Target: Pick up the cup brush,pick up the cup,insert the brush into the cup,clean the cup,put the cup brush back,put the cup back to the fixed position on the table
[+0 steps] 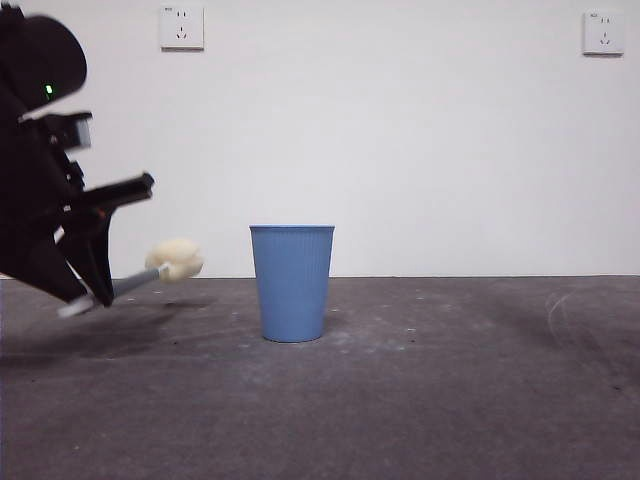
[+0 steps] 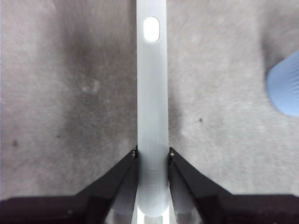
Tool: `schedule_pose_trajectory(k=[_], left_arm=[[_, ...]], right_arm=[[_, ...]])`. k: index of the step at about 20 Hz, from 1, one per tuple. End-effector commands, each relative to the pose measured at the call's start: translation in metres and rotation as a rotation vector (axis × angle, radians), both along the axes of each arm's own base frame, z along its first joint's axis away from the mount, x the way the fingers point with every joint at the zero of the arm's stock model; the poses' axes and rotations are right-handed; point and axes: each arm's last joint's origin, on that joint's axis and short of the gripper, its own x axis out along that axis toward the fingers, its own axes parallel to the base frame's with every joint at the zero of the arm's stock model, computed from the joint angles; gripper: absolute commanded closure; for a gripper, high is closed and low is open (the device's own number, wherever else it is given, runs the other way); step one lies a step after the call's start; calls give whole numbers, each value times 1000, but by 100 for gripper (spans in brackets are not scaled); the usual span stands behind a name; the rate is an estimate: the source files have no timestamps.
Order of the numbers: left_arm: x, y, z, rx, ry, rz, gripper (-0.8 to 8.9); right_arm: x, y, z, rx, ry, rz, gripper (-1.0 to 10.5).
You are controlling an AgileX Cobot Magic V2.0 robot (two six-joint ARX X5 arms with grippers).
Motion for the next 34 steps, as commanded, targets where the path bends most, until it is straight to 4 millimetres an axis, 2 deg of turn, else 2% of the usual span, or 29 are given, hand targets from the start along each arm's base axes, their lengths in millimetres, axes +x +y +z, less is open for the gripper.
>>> schedule_pose_trajectory(k=[1,7,11,16,17,18,20,21,25,28,30,34], left_arm=[[5,-3,-7,-4,-2,2,822],[11,-12,-21,1,-3,-10,822],[11,-16,-31,67,25,14,822],[11,-16,-32,76,29,41,811],[11,-16,-32,76,29,40,790],[11,-17,-32,77,30,39,712],[11,-17,-32,77,32,39,494],[10,-17,-32,77,36,37,431],[7,-16,-33,87,67,21,432],[4,-15,-22,87,35,13,432],[0,-13,-6,78,-15,5,432],[-19,-7,40,38,-168,-11,433]], right_arm=[[1,1,2,22,-4,-5,963],[7,8,-2,3,14,-4,963],[9,11,-4,-6,25,1,963],[9,11,-4,-4,26,6,963],[9,11,-4,-3,26,6,963],[9,11,-4,-3,26,6,963],[9,11,-4,-4,26,6,963],[9,11,-4,-4,26,6,963],[9,11,-4,-4,26,6,963],[9,11,-4,-1,28,14,963],[10,12,-2,5,9,18,963],[16,19,1,75,-81,25,963]])
